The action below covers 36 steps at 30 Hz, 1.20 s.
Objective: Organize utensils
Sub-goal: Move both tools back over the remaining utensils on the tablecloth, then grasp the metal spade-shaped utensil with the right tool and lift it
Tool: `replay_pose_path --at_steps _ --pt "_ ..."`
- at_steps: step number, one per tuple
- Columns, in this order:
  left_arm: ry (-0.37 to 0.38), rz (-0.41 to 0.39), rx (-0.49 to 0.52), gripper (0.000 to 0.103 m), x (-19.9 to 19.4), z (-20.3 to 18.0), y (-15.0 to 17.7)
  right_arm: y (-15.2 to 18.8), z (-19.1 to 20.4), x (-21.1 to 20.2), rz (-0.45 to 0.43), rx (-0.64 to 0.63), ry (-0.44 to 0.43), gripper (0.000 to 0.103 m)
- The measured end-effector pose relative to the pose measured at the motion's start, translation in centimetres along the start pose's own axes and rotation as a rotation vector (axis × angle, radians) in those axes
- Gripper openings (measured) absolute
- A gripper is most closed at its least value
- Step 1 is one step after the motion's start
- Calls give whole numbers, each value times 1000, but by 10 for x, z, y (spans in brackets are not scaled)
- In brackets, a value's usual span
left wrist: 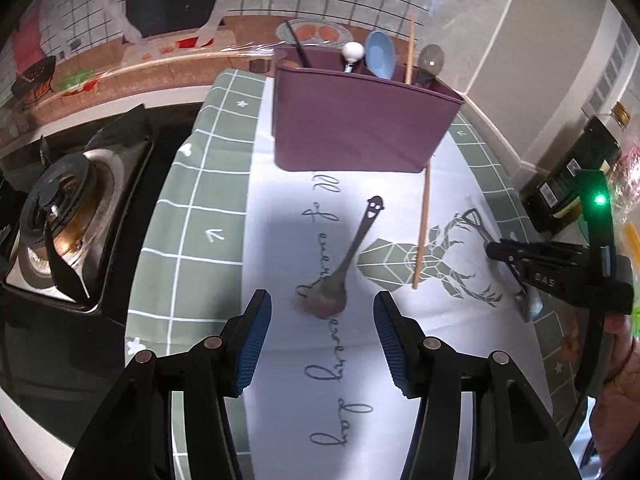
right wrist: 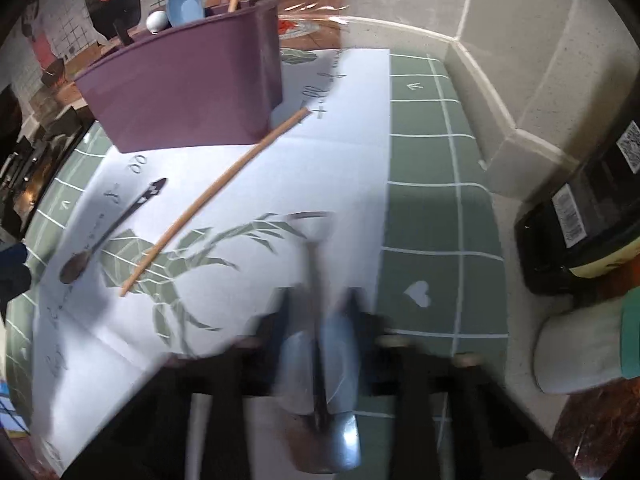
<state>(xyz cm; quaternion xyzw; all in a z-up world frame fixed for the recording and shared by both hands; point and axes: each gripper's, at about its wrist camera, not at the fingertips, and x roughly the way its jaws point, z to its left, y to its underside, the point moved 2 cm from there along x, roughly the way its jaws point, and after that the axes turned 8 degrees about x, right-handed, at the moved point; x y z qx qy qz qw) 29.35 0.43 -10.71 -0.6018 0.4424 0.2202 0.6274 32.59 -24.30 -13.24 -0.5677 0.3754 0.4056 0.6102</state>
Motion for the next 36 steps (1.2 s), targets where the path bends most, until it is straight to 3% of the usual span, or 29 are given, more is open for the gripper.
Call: replay_pose_path --at_steps 13,18,24,29,34,36 --pt "15 35 2 54 8 -3 7 11 83 -24 88 -67 -343 7" --pt "33 49 37 54 10 -13 8 14 86 -26 86 -64 -340 7" --pt "58 51 99 54 15 -28 8 9 57 -36 62 15 -321 7" --pt "13 44 123 54 22 -25 9 7 33 -31 49 33 -197 7" --pt "-26 61 141 52 33 -18 10 13 22 -26 61 43 -180 9" --pt "-41 73 139 46 40 -16 10 15 22 -25 64 39 -182 9"
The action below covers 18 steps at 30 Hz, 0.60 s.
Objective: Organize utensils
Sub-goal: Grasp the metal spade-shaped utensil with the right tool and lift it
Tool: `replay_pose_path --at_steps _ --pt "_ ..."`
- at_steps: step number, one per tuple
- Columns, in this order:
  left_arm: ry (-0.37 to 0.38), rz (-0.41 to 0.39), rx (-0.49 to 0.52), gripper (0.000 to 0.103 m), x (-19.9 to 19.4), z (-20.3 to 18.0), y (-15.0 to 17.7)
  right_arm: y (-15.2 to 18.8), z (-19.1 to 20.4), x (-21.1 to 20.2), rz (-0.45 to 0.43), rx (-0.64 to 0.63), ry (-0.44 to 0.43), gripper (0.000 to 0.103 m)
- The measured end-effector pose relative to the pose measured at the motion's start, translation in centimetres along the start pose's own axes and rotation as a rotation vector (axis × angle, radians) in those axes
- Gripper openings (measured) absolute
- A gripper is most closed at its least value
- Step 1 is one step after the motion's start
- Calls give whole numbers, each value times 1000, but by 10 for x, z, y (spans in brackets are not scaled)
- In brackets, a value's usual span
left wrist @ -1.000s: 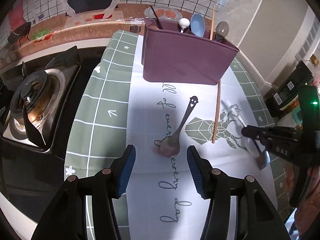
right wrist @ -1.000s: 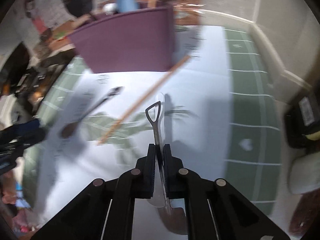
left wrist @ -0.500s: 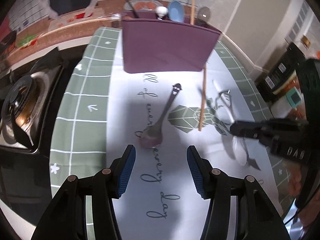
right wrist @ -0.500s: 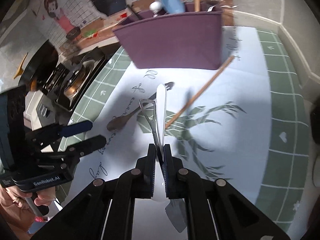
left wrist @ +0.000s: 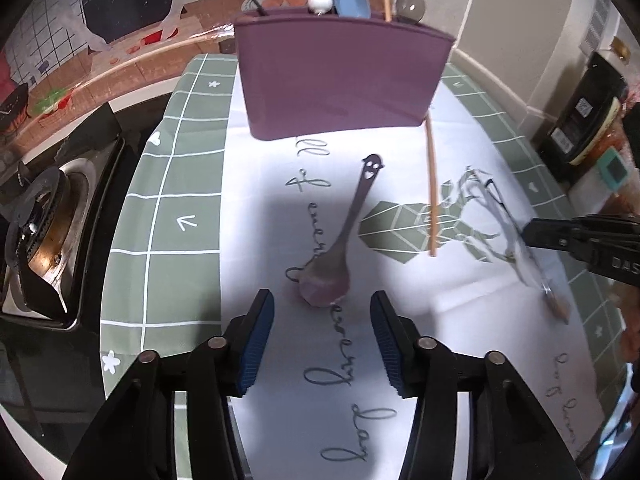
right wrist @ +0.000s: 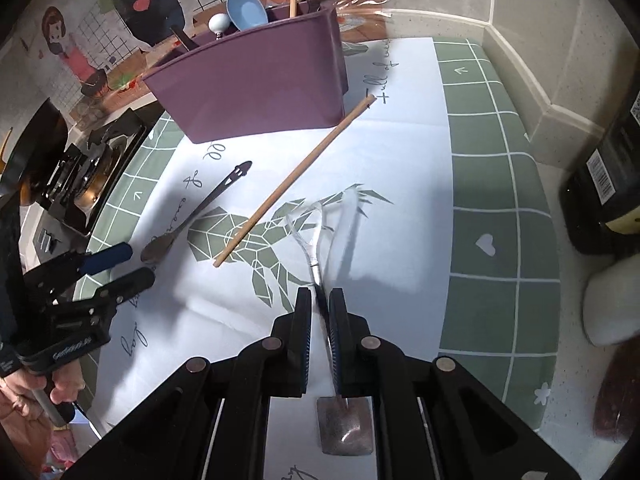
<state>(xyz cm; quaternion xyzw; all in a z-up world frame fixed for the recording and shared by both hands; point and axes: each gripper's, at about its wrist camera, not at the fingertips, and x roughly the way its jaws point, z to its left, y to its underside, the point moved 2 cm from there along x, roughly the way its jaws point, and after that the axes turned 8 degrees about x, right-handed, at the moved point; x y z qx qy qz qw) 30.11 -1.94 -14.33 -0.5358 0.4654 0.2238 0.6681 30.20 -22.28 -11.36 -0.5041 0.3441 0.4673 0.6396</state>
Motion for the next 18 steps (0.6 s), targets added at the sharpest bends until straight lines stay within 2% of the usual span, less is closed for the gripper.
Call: replay_pose_path --at_steps 6,11,15,17,18 --pt "-27 -21 30 27 6 -9 -2 1 6 -7 -27 -34 7 10" --pt "-38 -70 30 27 -5 -11 -3 1 0 -13 -48 -75 56 23" --pt "-36 -104 13 27 -20 -5 -5 0 0 -13 -38 -96 37 28" --pt "-38 -109 5 27 -23 -3 -6 -3 6 -11 -45 -118 24 33" --pt "-38 -110 3 27 -24 -2 -6 -6 12 -8 -55 -137 23 39"
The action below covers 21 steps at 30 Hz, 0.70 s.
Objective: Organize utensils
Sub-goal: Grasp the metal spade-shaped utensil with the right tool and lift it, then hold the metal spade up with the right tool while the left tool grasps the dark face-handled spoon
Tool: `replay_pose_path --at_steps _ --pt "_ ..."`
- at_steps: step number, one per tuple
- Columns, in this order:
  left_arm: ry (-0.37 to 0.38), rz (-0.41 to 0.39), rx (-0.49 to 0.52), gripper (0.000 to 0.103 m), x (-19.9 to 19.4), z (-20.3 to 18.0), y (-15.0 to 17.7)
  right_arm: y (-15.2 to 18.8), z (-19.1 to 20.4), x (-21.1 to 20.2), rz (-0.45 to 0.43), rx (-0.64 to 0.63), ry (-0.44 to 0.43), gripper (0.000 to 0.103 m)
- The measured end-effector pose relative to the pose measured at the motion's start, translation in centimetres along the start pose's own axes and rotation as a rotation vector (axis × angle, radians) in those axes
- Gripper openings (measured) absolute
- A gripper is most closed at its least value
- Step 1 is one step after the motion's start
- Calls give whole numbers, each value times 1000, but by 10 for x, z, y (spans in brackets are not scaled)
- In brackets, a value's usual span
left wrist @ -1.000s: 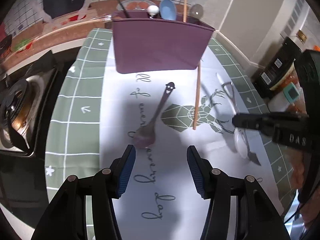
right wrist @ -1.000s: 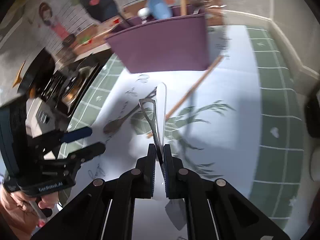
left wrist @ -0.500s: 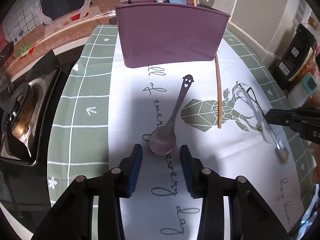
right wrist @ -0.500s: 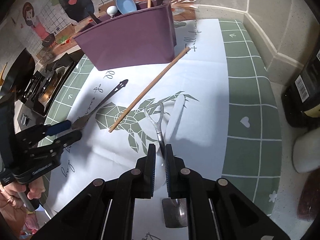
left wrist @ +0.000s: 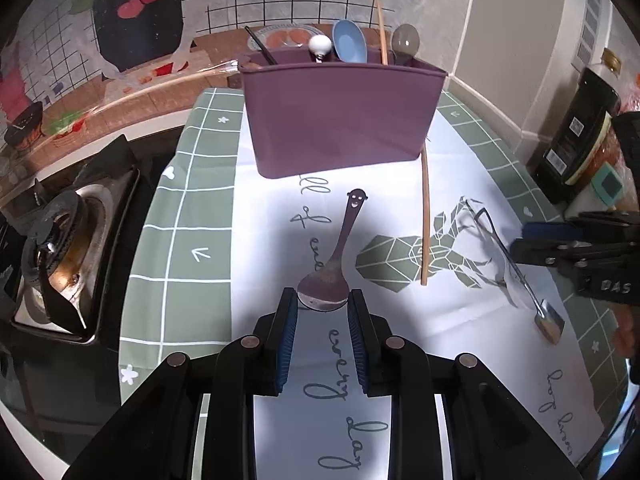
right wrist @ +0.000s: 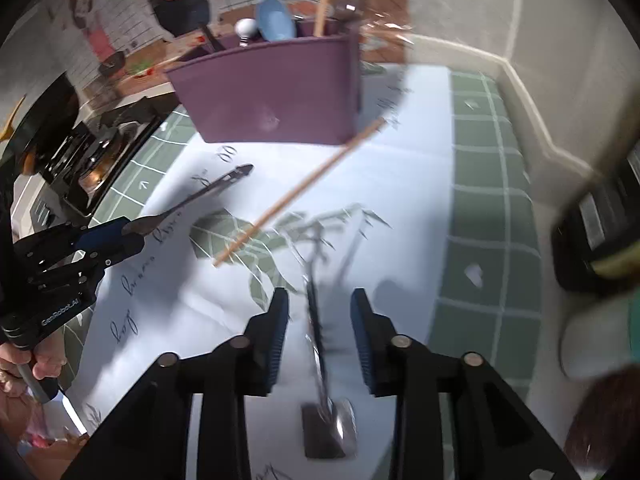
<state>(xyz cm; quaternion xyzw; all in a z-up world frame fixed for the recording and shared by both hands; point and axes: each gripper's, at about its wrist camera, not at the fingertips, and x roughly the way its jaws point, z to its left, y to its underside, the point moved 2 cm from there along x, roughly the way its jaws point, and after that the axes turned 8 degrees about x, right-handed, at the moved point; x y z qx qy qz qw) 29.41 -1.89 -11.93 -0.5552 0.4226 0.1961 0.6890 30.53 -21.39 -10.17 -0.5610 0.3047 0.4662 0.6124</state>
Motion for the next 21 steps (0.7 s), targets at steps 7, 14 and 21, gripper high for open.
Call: replay_pose_path --at_steps 7,14,21 --pt "4 -25 -17 27 -7 3 -4 -24 22 31 -12 -96 53 23" --pt "10 -82 -42 26 -26 7 -9 -29 24 7 -51 -62 7 22" --pt "1 -154 -28 11 -56 3 -22 -30 32 -49 -144 -42 -73 22"
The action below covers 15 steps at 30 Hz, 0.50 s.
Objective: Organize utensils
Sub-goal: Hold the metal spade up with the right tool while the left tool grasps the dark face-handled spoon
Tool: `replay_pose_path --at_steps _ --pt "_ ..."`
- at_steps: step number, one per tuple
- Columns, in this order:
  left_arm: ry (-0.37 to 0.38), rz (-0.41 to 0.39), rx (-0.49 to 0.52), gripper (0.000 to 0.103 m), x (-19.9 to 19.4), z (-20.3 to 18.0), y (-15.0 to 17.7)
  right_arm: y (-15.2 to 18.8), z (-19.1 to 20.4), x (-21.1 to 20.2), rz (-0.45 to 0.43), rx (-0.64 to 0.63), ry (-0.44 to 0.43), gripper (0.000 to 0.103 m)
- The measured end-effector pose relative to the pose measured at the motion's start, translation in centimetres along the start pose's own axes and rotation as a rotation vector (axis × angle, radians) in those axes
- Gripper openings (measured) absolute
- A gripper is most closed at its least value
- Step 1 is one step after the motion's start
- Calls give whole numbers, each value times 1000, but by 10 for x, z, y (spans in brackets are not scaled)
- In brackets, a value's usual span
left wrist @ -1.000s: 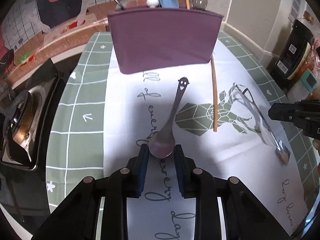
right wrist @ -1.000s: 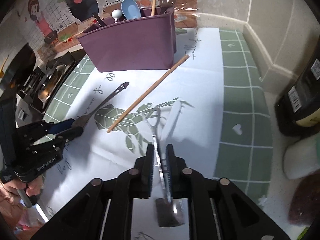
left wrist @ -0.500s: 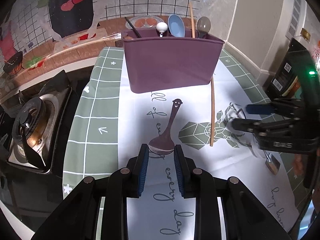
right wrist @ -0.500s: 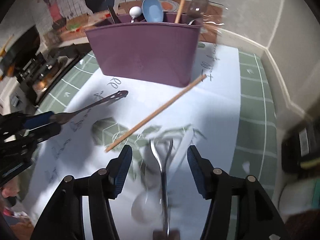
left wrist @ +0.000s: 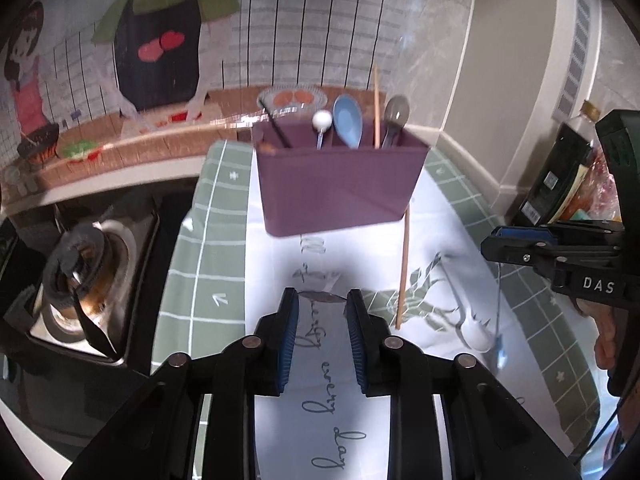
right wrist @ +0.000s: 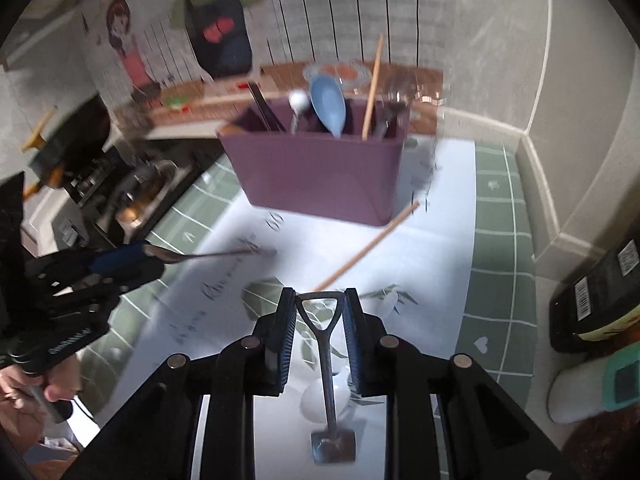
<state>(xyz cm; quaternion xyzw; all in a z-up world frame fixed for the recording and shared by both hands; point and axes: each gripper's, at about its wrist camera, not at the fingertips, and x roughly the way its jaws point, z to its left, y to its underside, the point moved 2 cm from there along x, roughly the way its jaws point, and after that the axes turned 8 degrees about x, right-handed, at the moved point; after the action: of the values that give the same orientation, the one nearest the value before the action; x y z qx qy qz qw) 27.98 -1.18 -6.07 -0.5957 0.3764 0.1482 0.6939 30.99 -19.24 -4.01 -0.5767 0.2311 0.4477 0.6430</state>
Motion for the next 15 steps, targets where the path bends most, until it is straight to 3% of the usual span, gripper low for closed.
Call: replay_pose_path --at_steps 7,15 --pt "-13 4 20 9 -4 0 -7 -9 4 -16 -33 3 -7 22" --pt "2 136 21 15 24 13 17 -6 -6 -10 -16 24 8 22"
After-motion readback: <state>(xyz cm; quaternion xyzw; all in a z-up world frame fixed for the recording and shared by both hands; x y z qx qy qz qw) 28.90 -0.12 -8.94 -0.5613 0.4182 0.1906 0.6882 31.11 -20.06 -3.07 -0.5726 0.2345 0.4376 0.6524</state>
